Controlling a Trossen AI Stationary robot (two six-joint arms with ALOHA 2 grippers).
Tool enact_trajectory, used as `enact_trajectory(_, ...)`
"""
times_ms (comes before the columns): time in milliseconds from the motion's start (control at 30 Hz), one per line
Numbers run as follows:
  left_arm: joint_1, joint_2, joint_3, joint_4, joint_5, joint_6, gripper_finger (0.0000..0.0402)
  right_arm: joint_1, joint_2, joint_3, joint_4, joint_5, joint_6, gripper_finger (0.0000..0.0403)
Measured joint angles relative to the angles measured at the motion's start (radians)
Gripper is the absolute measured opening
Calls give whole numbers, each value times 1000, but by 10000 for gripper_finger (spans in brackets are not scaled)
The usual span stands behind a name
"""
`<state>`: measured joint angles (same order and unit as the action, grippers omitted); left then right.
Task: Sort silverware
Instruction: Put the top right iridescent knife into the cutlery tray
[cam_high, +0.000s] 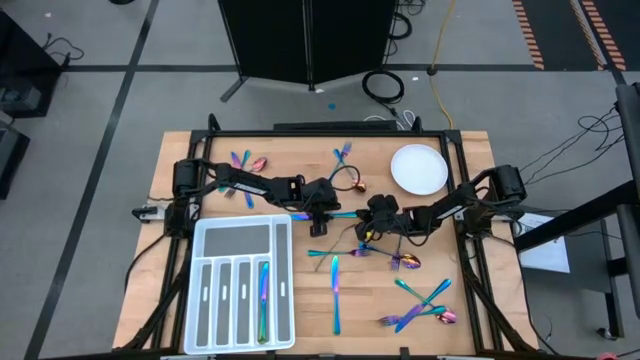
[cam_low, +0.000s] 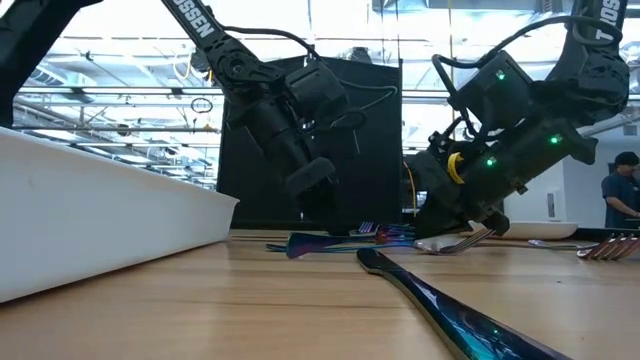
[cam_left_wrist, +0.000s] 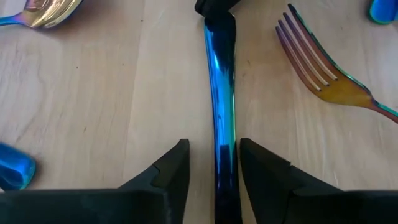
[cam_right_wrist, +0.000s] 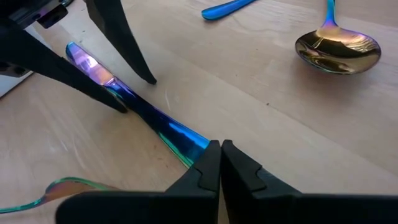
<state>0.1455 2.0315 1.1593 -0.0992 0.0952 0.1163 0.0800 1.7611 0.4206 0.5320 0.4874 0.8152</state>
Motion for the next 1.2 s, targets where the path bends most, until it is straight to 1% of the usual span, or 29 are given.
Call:
enact_trajectory(200,0,1,-1,0,4,-2,93,0,0,0,0,3,5,0)
enact_trajectory(500,-1,2,-1,-2,4,-2,66,1,0,0,0,6,4,0)
enact_trajectory(800,-2,2,-3,4,6,2,27,1,2,-3,18,10,-15,0)
enact_trajectory(1033,-2,2,-3,5,6,2,20,1,2,-3,28,15,-37,0)
enact_trajectory(1200,-2,-1,-2,9,5,1,20,8,-53,-7,40,27,-117,0)
